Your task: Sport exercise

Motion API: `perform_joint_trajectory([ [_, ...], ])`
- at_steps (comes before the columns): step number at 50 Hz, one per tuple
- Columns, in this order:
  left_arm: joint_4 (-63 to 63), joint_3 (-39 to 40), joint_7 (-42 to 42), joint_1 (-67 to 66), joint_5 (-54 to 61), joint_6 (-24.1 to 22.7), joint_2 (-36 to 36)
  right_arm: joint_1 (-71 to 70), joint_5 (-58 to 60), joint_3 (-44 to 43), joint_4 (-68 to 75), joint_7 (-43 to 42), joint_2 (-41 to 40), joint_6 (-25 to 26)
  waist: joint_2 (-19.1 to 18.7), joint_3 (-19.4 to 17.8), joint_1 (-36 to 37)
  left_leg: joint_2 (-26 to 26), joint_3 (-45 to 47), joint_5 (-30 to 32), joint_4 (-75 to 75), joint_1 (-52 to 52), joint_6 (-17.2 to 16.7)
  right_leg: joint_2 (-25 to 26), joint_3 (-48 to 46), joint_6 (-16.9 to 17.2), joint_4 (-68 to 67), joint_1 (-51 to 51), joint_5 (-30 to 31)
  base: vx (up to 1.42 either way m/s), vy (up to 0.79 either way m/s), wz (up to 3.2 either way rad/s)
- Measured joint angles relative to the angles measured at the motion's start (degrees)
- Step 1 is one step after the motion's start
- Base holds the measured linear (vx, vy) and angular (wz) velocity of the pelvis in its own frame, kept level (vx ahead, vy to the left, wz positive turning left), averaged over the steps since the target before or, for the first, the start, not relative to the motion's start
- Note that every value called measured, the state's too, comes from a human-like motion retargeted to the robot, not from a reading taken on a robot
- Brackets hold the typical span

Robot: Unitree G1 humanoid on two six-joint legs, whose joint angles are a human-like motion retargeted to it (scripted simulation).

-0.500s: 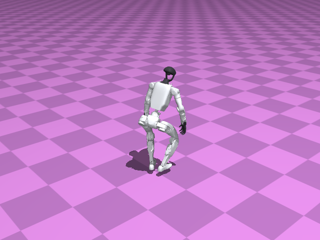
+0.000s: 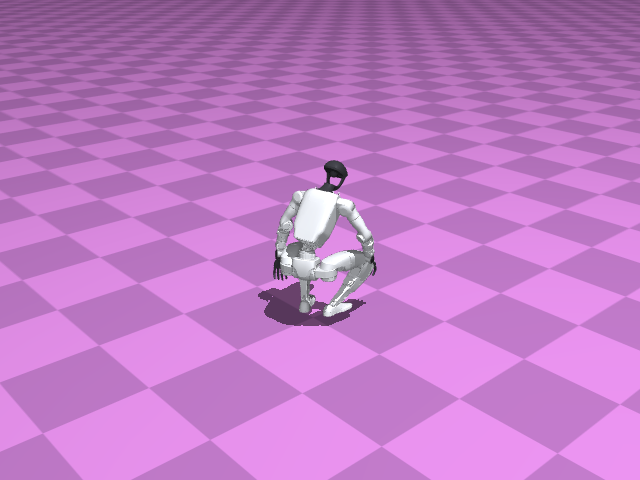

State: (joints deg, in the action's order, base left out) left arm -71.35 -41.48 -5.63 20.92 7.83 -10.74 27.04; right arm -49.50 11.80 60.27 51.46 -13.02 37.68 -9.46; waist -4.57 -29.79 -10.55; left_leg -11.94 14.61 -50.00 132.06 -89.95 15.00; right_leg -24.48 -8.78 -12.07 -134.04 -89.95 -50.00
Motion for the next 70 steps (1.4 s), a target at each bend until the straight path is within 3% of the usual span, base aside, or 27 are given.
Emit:
perform_joint_trajectory([
  [8,2.9,-1.9,-0.5,-11.1,4.8,-2.2,-1.4,0.4,0.5,6.4,-3.6,-4.4,-2.5,-2.6,2.6,0.0,2.1,-3.8,1.1,0.0,10.9,0.0,0.0,0.0,2.5,-1.6,-11.5,0.0,0.0,-0.2,-0.01,0.25],
  [19,7.6,-1.7,-2.5,-21.1,5.6,-4.6,0.4,-7.5,1.5,13.9,-10.1,-9.5,0.6,-5.4,5.0,0.0,2.9,-5.9,3.1,0.0,13.9,0.0,0.0,1.4,4.6,-1.5,-17.1,0.0,0.0,-0.11,-0.04,0.37],
  [28,6.2,-1.4,-5.7,-27.1,0.5,-5.1,4.5,-15.4,0.4,15.8,-1.3,-11.5,5.9,-3.2,4.4,0.0,5.5,-6.8,3.4,0.0,14.4,0.0,0.0,4.5,6.6,-0.9,-20.5,0.0,0.0,-0.08,-0.03,0.26],
  [36,0.2,-1.8,-8.2,-28.2,-14.3,-4.7,16.0,-21.4,2.7,19.5,20.2,-8.8,10.1,-2.0,1.3,0.0,10.2,-4.5,2.2,0.0,14.1,0.0,0.0,13.0,8.5,1.6,-24.2,0.0,4.3,-0.07,0.0,-0.07],
  [40,-5.2,0.5,-8.7,-24.8,-21.5,-2.3,21.6,-23.6,4.6,19.9,29.7,-7.8,11.0,-1.2,5.9,0.0,10.7,0.6,7.2,0.0,7.2,0.0,0.0,19.5,11.5,2.5,-24.6,0.0,8.5,-0.08,-0.04,-0.46],
  [43,-8.9,4.9,-10.0,-22.1,-25.4,-0.4,25.4,-25.5,3.8,19.7,35.5,-7.3,12.7,-1.1,8.6,0.0,10.4,0.2,10.0,0.0,2.2,0.0,0.0,25.1,12.0,4.2,-23.1,0.0,13.4,-0.06,-0.08,-0.51],
  [46,-10.7,9.9,-11.9,-19.6,-27.7,1.3,28.3,-25.3,1.1,17.1,39.4,-6.9,16.3,-1.6,9.2,0.0,10.7,-2.9,11.0,0.0,-1.4,0.0,0.0,29.8,9.2,6.5,-19.7,1.1,18.2,-0.02,-0.15,-0.3],
  [48,-11.4,12.8,-12.9,-17.3,-27.5,2.4,28.9,-24.5,-0.7,14.6,41.1,-6.9,17.9,-1.3,10.6,0.0,10.2,-3.9,13.1,0.0,-3.4,0.0,0.0,31.6,7.4,7.5,-17.6,4.9,18.1,0.07,-0.21,0.14],
  [50,-10.7,14.0,-14.3,-17.1,-26.3,3.2,29.3,-18.2,-3.3,10.0,40.8,-7.2,20.6,-1.6,7.4,0.0,9.8,-2.5,11.2,0.0,-4.5,0.0,0.0,32.7,1.9,10.0,-14.1,8.5,21.3,0.05,-0.18,0.51],
  [53,-10.1,15.6,-15.9,-16.4,-23.7,3.9,28.3,-9.0,-6.2,2.3,40.0,-8.3,22.7,-1.3,6.3,0.0,9.9,-2.0,11.8,0.0,-5.6,0.0,0.0,32.3,-2.9,11.0,-12.6,10.4,23.0,0.01,-0.21,0.33],
  [55,-10.6,17.1,-16.7,-18.3,-21.7,4.6,28.5,-2.6,-7.6,-1.7,39.7,-8.5,24.0,-1.4,4.1,0.0,8.4,-0.3,10.8,0.0,-5.7,0.0,0.0,31.1,-5.7,14.4,-12.1,6.7,29.3,-0.1,-0.19,0.52],
  [57,-10.9,19.6,-17.6,-18.5,-19.6,4.9,27.2,1.1,-9.0,-4.7,39.9,-8.7,23.2,-1.2,4.5,0.0,8.3,-1.4,12.0,0.0,-6.3,0.0,0.0,30.2,-7.5,14.3,-13.4,6.0,28.5,-0.04,-0.24,0.09],
  [65,-9.2,30.6,-22.2,-25.5,-7.4,4.7,22.3,30.0,-13.8,-22.5,37.7,-13.4,11.0,-0.4,4.5,0.0,5.1,-1.6,14.5,0.0,-6.1,0.0,0.0,24.2,-15.5,16.5,-15.6,0.0,32.5,-0.02,-0.19,0.16],
  [70,-7.0,30.4,-20.9,-25.9,-1.9,3.9,14.9,43.4,-15.2,-27.7,36.7,-15.3,-0.5,0.5,3.0,0.0,5.4,-2.7,16.1,0.7,-5.0,0.0,0.0,22.8,-20.2,14.6,-15.6,0.0,30.2,-0.02,-0.1,0.24],
])
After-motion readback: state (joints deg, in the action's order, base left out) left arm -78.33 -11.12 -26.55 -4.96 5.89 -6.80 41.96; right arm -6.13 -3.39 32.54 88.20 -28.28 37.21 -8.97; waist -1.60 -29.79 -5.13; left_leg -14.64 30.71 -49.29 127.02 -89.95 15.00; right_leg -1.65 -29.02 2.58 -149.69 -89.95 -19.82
